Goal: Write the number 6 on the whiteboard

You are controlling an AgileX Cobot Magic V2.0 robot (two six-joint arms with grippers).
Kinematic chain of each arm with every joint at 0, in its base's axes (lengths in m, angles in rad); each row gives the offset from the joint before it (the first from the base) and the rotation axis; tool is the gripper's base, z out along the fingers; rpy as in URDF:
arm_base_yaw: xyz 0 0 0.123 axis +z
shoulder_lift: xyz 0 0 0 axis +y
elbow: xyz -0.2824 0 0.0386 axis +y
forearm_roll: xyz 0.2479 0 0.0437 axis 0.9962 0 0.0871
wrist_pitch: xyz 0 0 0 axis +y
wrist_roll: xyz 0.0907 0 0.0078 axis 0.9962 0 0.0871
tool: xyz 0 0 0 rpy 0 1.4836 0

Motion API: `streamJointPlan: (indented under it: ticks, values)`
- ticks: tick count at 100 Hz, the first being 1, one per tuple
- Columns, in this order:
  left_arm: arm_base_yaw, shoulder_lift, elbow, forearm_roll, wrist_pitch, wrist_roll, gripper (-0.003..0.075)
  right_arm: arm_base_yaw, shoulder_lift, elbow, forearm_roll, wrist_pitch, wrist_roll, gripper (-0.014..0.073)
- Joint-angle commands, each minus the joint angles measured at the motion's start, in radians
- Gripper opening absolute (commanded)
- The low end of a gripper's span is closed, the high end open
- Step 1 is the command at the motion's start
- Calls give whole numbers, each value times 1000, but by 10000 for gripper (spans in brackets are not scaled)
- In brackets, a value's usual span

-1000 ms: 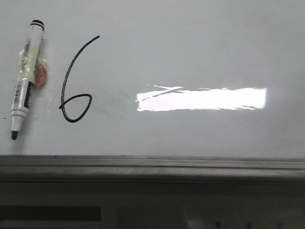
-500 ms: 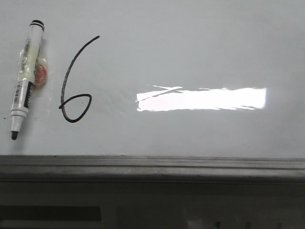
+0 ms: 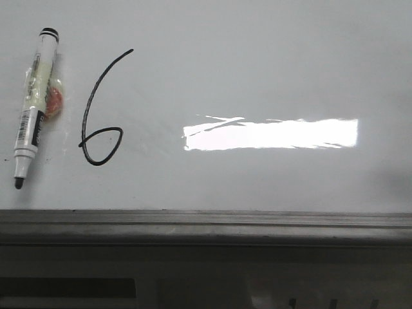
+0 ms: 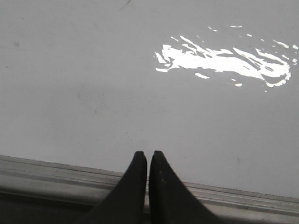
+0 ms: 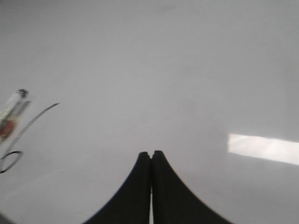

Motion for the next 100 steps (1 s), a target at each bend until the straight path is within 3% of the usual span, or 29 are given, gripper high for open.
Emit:
streamJointPlan:
  ticks: [1, 13, 53, 81, 100]
  values:
    - [1, -31, 24, 3, -44, -6, -20, -115, -1, 14, -46, -69, 35, -64]
    - [1, -31, 24, 3, -44, -6, -20, -233, -71, 14, -55, 34, 47, -64]
    - [1, -31, 24, 3, -44, -6, -20, -449, -358, 14, -55, 536, 47, -64]
    - [1, -29, 24, 0, -44, -6, -20, -474, -387, 14, -59, 749, 43, -64]
    - [1, -29, 24, 0, -44, -6, -20, -474, -387, 14, -59, 747, 41, -64]
